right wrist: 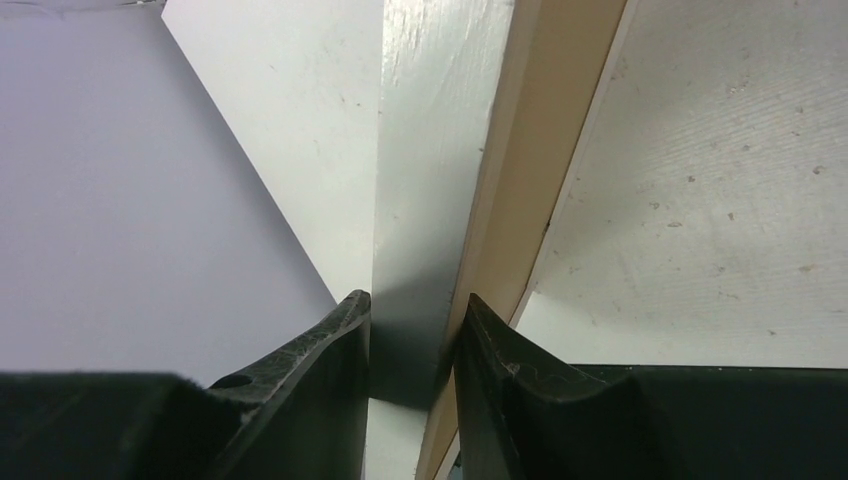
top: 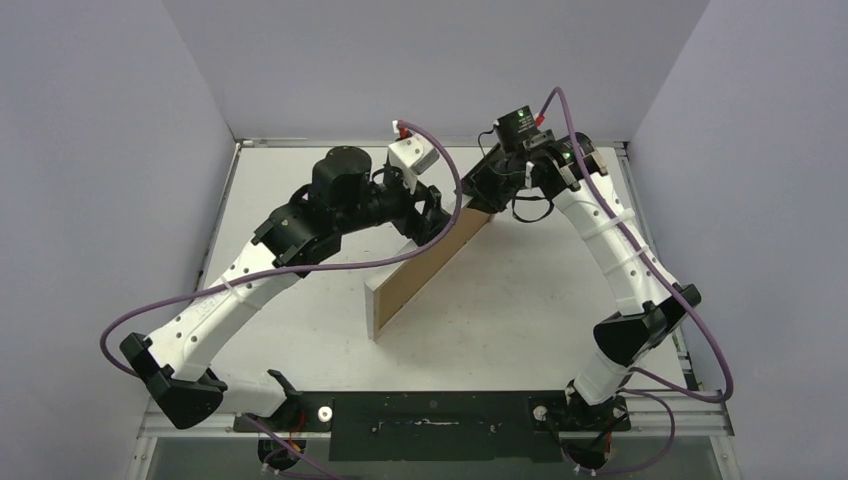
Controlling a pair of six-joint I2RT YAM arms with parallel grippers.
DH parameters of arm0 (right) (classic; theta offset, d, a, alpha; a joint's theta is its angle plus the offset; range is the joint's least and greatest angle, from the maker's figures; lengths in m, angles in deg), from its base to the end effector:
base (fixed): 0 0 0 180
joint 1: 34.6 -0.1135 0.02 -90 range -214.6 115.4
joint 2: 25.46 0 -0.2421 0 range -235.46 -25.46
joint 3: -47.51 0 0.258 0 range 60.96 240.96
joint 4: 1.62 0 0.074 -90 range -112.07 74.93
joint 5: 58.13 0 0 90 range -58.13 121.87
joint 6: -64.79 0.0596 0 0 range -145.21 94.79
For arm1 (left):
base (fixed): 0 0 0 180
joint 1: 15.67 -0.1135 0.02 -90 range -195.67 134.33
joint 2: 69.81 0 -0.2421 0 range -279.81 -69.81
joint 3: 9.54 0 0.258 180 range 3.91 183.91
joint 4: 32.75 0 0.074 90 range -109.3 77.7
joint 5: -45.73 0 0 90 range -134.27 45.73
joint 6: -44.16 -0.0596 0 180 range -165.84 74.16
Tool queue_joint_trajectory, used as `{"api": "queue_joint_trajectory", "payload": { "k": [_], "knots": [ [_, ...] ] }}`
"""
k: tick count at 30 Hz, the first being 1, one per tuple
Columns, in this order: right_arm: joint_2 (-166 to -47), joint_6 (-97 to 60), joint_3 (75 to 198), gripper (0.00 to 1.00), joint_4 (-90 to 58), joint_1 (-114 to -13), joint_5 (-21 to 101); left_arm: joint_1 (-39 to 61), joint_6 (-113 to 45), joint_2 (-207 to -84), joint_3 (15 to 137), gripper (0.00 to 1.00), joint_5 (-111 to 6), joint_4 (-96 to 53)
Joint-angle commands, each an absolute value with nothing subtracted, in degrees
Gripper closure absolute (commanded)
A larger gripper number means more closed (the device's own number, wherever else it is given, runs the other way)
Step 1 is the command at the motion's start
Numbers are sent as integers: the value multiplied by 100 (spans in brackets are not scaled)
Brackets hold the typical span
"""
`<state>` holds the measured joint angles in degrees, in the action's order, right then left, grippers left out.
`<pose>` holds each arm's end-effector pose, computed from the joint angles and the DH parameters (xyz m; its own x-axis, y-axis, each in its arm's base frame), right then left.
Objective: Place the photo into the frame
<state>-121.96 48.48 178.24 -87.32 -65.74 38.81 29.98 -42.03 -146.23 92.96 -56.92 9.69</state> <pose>0.2904 0.1839 0.3950 -0.7425 0.6645 -0.0842 0.4804 0.6159 0.6244 0.2155 -0.2392 0.4250 -0.2526 0.1656 -0.9533 0.8297 0.5440 -0.1253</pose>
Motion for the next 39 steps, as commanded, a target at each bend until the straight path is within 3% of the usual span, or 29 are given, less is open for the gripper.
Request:
{"api": "queue_joint_trajectory", "payload": {
  "k": [1, 9, 20, 25, 39],
  "knots": [
    [-11825, 4678, 17455, 69, -8723, -6411, 3807, 2844, -3977, -14300, 9268, 31, -6004, 229],
    [-11112, 3984, 15759, 73, -7355, -5879, 4469, 1650, -2894, -14147, 8892, 26, -6269, -330],
    [-10766, 2209, 14353, 74, -5623, -5377, 5557, 769, -3199, -14240, 8526, 23, -5829, 421],
    [-10859, 2283, 13507, 80, -4273, -5342, 6237, 468, -2825, -14304, 8070, 23, -6128, 294],
    [-12148, 2347, 11890, 67, -734, -5004, 7378, -631, -2412, -15528, 6891, 23, -6340, 760]
  ]
}}
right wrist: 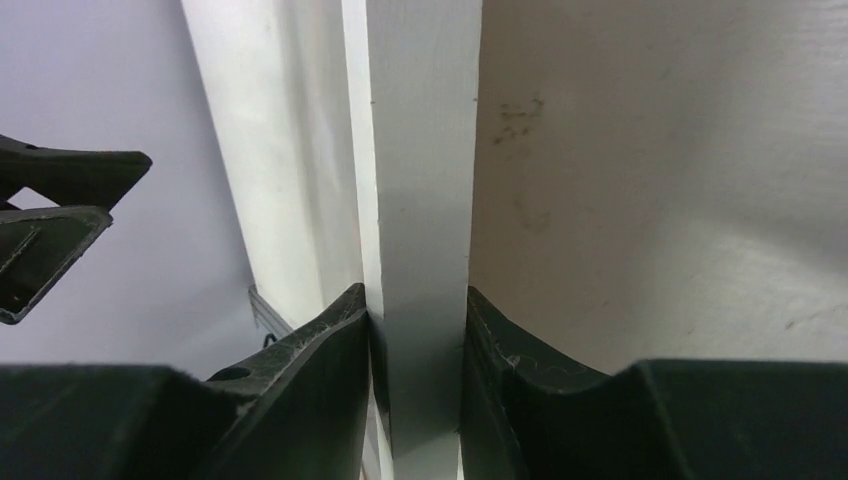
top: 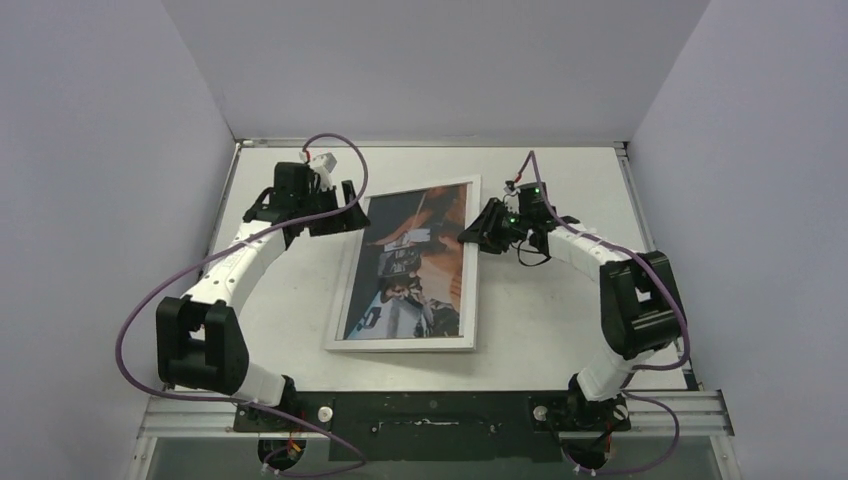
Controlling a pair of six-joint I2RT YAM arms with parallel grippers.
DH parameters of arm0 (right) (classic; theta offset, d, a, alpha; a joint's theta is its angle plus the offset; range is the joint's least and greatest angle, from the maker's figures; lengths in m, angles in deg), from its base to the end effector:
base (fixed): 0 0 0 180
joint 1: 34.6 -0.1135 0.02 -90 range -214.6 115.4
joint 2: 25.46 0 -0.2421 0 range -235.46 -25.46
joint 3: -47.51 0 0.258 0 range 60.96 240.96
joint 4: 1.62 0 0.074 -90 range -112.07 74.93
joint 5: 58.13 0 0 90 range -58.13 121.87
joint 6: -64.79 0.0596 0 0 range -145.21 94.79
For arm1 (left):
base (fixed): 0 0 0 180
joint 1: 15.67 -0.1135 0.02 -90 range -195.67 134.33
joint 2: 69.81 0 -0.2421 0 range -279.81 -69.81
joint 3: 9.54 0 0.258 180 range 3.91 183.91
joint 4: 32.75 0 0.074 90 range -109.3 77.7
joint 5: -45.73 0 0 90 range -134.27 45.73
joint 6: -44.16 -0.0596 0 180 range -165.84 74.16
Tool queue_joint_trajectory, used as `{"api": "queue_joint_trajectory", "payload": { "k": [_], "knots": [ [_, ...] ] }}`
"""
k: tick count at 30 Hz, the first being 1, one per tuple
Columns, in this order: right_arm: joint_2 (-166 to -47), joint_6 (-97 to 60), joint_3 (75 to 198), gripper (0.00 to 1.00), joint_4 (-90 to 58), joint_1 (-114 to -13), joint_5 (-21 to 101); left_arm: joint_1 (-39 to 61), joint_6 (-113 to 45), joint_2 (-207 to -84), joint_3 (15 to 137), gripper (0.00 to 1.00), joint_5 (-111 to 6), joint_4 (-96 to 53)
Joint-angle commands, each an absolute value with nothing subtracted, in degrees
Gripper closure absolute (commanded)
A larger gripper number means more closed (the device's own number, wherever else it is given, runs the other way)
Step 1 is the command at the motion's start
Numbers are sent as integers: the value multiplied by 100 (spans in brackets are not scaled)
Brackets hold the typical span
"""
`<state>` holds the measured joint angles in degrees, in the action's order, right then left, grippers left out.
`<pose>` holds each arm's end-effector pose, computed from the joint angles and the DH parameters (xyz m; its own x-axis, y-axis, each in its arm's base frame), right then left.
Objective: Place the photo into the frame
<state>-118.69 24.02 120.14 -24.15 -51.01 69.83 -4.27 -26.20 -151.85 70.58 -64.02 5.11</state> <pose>0.3383 0.1378 0.1817 -0.9231 0.3506 -0.1581 0.0700 0.5574 0.8273 0.3335 -0.0878 0.2614 -0.7388 -0.1737 -0.6511 0.2042 0.8631 -0.4619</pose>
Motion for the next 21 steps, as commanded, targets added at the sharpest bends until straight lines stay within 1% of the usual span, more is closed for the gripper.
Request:
{"api": "queue_joint_trajectory", "payload": {
  "k": [1, 6, 8, 9, 10, 12, 16, 21],
  "knots": [
    [-12284, 2374, 11858, 66, -530, -4980, 7440, -697, -2351, -15615, 6849, 23, -6267, 829],
    [-12906, 2427, 11721, 65, 79, -4858, 7566, -930, -2207, -15692, 6666, 24, -5896, 1056],
    [-13074, 2456, 11664, 61, 203, -4841, 7580, -963, -2174, -15698, 6637, 24, -5675, 1216],
    [-13098, 2457, 11595, 58, 222, -4840, 7541, -983, -2149, -15715, 6600, 23, -5592, 1263],
    [-13112, 2429, 11571, 54, 202, -4833, 7490, -1001, -2127, -15735, 6559, 24, -5556, 1276],
    [-13129, 2319, 11518, 51, 32, -4823, 7383, -1029, -2066, -15828, 6449, 24, -5606, 1198],
    [-13121, 2068, 11494, 51, -338, -4814, 7261, -1039, -2103, -16277, 6489, 24, -6062, 890],
    [-13013, 1931, 11337, 50, -653, -4814, 7153, -1033, -2139, -17069, 7060, 29, -6082, 963]
  ]
}}
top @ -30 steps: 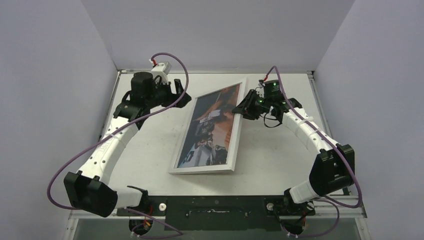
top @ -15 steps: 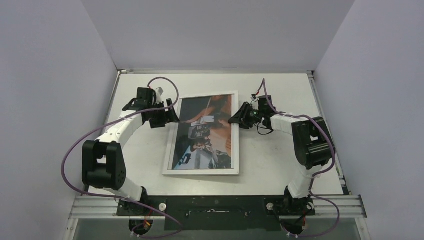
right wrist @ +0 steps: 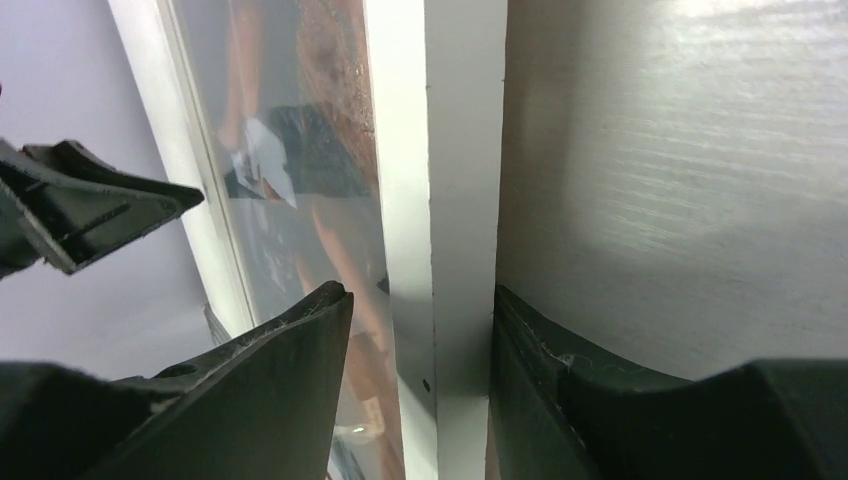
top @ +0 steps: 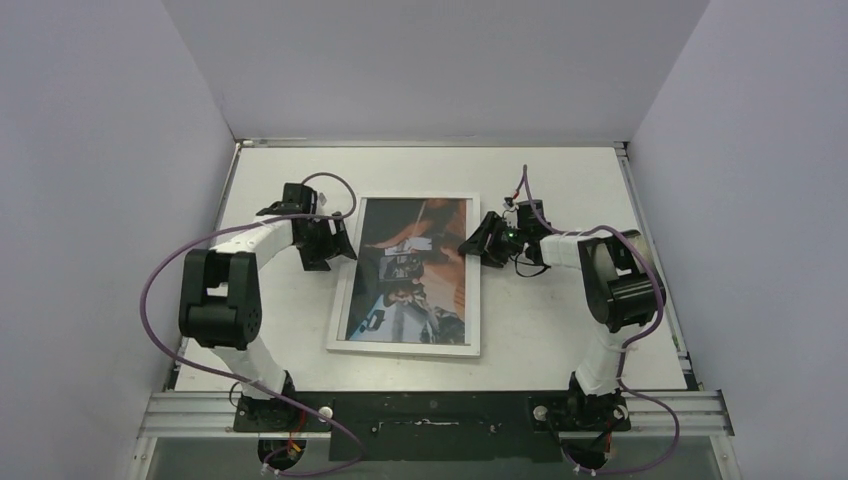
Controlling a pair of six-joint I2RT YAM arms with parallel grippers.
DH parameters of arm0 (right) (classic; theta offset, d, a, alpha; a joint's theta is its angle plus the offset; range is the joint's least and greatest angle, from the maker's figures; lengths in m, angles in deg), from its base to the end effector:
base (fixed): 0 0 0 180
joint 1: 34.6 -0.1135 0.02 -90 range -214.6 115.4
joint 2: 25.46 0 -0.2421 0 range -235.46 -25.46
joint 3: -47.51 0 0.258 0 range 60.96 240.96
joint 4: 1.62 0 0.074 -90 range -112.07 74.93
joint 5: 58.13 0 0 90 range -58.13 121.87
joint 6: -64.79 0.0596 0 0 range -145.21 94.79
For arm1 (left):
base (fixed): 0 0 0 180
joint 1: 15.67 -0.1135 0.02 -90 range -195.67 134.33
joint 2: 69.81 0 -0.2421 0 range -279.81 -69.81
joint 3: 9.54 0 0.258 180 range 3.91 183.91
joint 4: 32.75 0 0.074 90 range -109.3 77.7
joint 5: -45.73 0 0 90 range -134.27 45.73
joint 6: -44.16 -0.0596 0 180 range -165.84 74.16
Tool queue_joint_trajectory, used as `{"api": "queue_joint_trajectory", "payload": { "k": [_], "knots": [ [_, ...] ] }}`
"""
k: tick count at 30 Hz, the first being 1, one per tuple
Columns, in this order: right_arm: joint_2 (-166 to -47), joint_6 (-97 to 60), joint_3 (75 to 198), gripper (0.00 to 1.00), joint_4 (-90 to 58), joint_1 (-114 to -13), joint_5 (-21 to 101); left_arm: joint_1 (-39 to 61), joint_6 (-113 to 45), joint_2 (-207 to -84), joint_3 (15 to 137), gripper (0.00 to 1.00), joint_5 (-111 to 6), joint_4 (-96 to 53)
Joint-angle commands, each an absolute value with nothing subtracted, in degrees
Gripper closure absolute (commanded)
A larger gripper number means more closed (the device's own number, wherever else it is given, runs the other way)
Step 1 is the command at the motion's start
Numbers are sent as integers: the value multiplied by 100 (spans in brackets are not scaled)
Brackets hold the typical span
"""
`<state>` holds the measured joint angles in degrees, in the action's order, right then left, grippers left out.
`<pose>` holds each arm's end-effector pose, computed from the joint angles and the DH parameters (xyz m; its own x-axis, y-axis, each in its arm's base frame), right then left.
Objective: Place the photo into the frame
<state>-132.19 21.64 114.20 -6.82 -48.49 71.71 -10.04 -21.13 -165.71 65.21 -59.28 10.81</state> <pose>0.3515 0.1263 0.0943 -0.9254 0.3482 -0.1497 0.0773 0.5601 0.8248 0.3385 -0.0489 0.1423 -0.9030 -0.3167 -0.2902 -0.1900 0.9004 -0.3913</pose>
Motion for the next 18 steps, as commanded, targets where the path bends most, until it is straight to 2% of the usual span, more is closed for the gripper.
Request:
{"api": "queue_joint_trajectory", "payload": {
  "k": [1, 4, 8, 13, 18],
  "knots": [
    [-12980, 1919, 11278, 50, -684, -4818, 7144, -1031, -2155, -17221, 7188, 29, -6095, 962],
    [-12924, 1827, 11147, 46, -840, -4829, 7130, -1031, -2218, -17627, 7564, 30, -6104, 1038],
    [-12703, 1424, 11158, 39, -1751, -4836, 6756, -1009, -2337, -18014, 7969, 34, -6501, 997],
    [-12240, 914, 11434, 32, -3294, -4841, 5525, -969, -2427, -18266, 8333, 34, -6598, 1099],
    [-11981, 688, 11730, 29, -4109, -4906, 4815, -969, -2418, -18364, 8450, 35, -6687, 1084]
  ]
}}
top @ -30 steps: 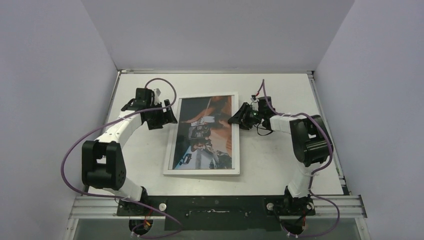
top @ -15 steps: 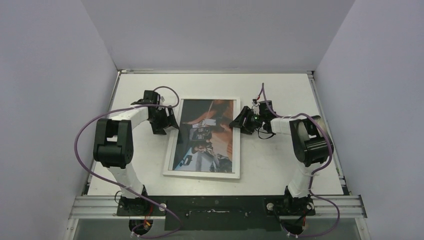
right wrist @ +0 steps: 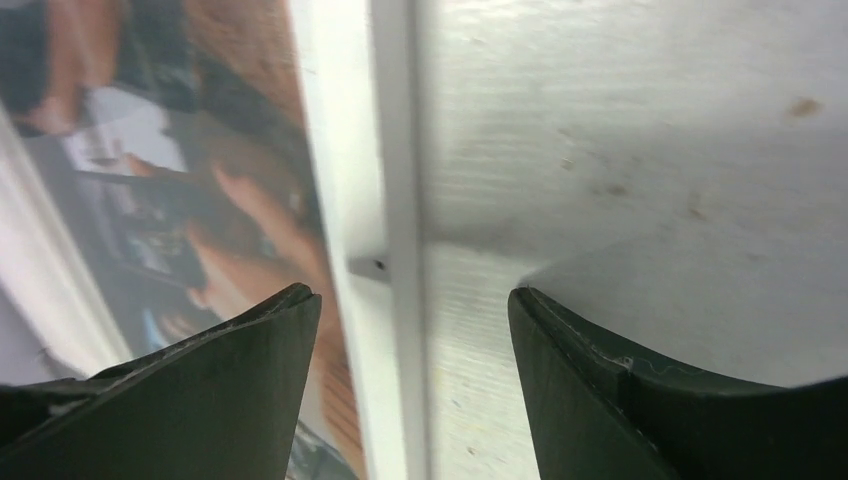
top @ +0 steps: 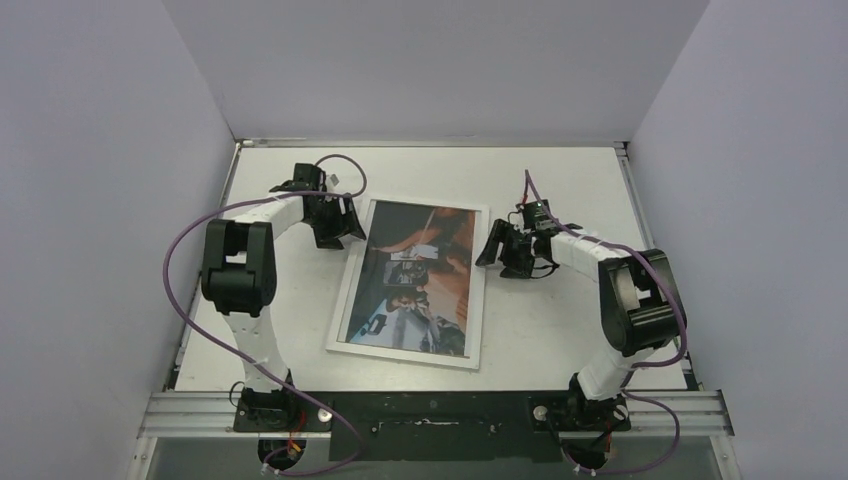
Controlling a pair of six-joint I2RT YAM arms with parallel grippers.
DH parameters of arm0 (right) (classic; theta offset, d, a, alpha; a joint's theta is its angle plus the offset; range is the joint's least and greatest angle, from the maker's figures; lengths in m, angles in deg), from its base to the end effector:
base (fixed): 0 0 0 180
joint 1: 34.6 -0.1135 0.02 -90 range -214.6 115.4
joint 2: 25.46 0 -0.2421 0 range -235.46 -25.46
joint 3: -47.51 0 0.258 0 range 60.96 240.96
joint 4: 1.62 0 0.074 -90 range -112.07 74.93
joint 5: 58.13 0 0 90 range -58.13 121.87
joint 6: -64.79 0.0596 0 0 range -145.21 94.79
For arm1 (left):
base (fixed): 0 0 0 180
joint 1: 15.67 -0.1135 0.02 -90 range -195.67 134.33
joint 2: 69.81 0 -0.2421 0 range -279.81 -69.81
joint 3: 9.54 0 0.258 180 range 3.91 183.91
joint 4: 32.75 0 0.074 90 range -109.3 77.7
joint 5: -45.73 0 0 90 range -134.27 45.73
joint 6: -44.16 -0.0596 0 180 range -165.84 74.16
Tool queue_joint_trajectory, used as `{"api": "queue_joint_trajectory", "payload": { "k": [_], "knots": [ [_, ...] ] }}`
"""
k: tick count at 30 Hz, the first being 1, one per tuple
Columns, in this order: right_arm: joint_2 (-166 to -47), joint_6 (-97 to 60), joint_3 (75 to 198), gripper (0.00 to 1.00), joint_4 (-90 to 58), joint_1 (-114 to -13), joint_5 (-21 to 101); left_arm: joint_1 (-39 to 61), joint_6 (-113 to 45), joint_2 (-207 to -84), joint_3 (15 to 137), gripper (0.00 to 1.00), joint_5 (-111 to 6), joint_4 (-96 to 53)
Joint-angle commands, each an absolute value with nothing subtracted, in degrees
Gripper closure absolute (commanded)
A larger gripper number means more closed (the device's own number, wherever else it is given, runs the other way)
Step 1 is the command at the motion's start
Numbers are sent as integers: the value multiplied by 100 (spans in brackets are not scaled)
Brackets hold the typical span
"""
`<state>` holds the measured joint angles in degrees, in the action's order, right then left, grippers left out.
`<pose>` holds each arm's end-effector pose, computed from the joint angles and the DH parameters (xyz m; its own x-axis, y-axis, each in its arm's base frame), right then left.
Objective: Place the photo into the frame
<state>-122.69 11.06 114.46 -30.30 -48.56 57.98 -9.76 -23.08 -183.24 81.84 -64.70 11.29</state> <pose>0.3227 0.1072 0.1143 -0.9288 0.3165 -0.1927 0.1397 0.7807 0.6091 0.4037 -0.0627 0.1201 -0.9303 -0.2682 -0.2503 -0.1330 0.8825 -0.4511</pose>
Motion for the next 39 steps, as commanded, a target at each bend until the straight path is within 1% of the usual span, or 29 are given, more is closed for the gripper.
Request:
{"api": "queue_joint_trajectory", "payload": {
  "k": [1, 6, 10, 17, 25, 28, 30, 31, 34, 37, 39],
  "knots": [
    [-11935, 699, 11775, 29, -4189, -4926, 4742, -969, -2421, -18379, 8458, 35, -6706, 1077],
    [-12091, 765, 11957, 30, -4105, -5099, 5109, -961, -2418, -18470, 8526, 36, -7052, 878],
    [-12338, 805, 12111, 29, -4132, -5432, 5434, -863, -2358, -18664, 8795, 37, -7435, 608],
    [-12450, 777, 11934, 28, -4089, -5855, 5995, -550, -2204, -19452, 9734, 41, -7966, 353],
    [-12236, 438, 11710, 27, -3680, -6278, 6570, -275, -1554, -20226, 10501, 40, -8447, -622],
    [-12290, 412, 11828, 27, -3707, -6411, 6322, -215, -1429, -20425, 10892, 40, -8408, -705],
    [-12199, 440, 11958, 27, -4001, -6371, 5763, -228, -1537, -20370, 11096, 39, -8063, -439],
    [-12079, 427, 11998, 27, -4158, -6332, 5420, -256, -1652, -20265, 11123, 37, -7771, -159],
    [-11561, 351, 12080, 26, -4488, -6166, 4670, -382, -1984, -19672, 10979, 30, -6871, 299],
    [-11014, 129, 12206, 24, -4657, -6032, 4336, -563, -2130, -18978, 10487, 22, -6528, 316],
    [-10731, 59, 12303, 23, -4606, -5886, 4189, -633, -2230, -18549, 10248, 20, -6349, 439]
  ]
}}
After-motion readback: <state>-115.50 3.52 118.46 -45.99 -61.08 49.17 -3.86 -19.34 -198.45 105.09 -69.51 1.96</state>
